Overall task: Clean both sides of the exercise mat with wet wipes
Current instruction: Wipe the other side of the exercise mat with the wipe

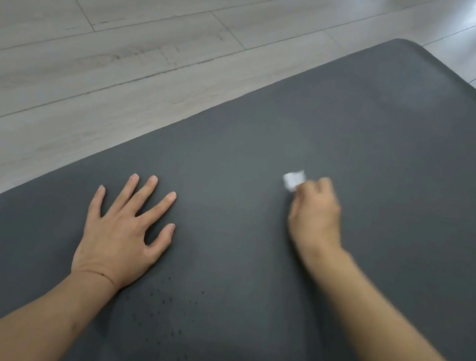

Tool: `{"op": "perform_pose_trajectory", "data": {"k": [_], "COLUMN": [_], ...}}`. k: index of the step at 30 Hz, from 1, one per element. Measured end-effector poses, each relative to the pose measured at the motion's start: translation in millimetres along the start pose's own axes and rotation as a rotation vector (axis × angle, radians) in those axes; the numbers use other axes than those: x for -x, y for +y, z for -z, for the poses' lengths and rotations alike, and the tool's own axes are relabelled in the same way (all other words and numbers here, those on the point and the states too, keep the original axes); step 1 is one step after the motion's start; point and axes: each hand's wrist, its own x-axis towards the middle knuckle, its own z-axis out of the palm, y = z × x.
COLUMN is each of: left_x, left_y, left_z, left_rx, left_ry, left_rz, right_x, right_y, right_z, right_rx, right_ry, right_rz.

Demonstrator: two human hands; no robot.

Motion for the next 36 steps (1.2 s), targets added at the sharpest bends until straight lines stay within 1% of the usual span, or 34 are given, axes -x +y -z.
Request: {"op": "perform_pose_trajectory", "data": {"k": [1,3,4,5,6,7,8,9,10,11,12,13,14,16,17,18,19,20,21,22,24,25,26,27,28,29,30,31,32,33,34,35,36], "left_x": [0,0,1,1,1,1,0,-1,-1,0,0,1,1,2,2,2,2,2,2,1,0,0,0,1,1,1,1,1,1,1,2,1,1], "left_y": [0,0,0,0,0,0,0,0,0,0,1,1,1,1,0,0,1,1,1,0,0,0,0,0,0,0,0,0,0,0,0,0,0], "left_z": [0,1,1,1,1,1,1,1,0,0,0,0,0,0,1,1,1,1,1,1,1,0,0,0,0,1,1,1,1,2,2,3,3], "left_rx": [0.005,0.014,0.014,0.012,0.008,0.004,0.004,0.008,0.015,0.022,0.021,0.018,0.017,0.017,0.011,0.002,-0.006,-0.009,-0.010,-0.009,-0.002,-0.003,-0.003,0.000,0.004,0.005,0.000,-0.004,-0.003,0.002,0.004,0.002,0.003], "left_ry": [-0.001,0.005,0.005,0.003,0.003,0.002,0.003,0.005,0.009,0.016,0.023,0.026,0.026,0.022,0.020,0.016,0.012,0.015,0.019,0.019,0.015,0.017,0.016,0.014,0.012,0.009,0.005,0.001,0.000,-0.003,-0.004,-0.003,-0.003], "left_rz": [-0.003,-0.003,-0.002,-0.002,-0.002,-0.003,-0.006,-0.005,-0.003,-0.001,-0.001,-0.003,-0.007,-0.017,-0.018,-0.018,-0.020,-0.024,-0.026,-0.027,-0.021,-0.018,-0.016,-0.017,-0.017,-0.019,-0.021,-0.021,-0.020,-0.019,-0.019,-0.019,-0.016], "right_x": [32,98,110,99,75,45,13,-16,-35,-39,-31,-10,19,94,122,128,114,87,53,19,-23,-24,-12,12,43,80,117,143,148,133,108,78,47], "right_y": [-28,-69,-72,-60,-41,-17,10,34,51,54,43,23,0,-40,-51,-47,-33,-14,7,30,64,63,50,26,0,-26,-46,-57,-54,-42,-25,-4,18], "right_z": [1,14,17,19,15,8,4,2,2,4,7,11,15,31,39,42,42,34,25,18,12,10,7,9,10,14,20,27,31,33,30,24,19], "right_rx": [-0.031,-0.138,-0.173,-0.179,-0.125,-0.064,-0.022,0.018,0.040,0.022,0.025,0.023,-0.005,-0.119,-0.172,-0.189,-0.165,-0.108,-0.063,-0.031,0.010,-0.010,-0.016,-0.049,-0.124,-0.212,-0.284,-0.296,-0.279,-0.251,-0.200,-0.146,-0.105], "right_ry": [-0.080,-0.305,-0.328,-0.301,-0.254,-0.192,-0.115,-0.034,0.007,0.025,0.034,0.001,-0.070,-0.291,-0.369,-0.384,-0.329,-0.248,-0.137,-0.042,0.049,0.074,0.092,0.092,0.058,-0.028,-0.143,-0.237,-0.272,-0.271,-0.224,-0.144,-0.062], "right_rz": [0.132,0.476,0.602,0.673,0.691,0.633,0.502,0.333,0.161,0.036,-0.003,0.025,0.105,0.379,0.515,0.624,0.689,0.668,0.564,0.396,0.064,-0.023,-0.036,-0.001,0.067,0.177,0.328,0.476,0.600,0.664,0.662,0.600,0.476]}}
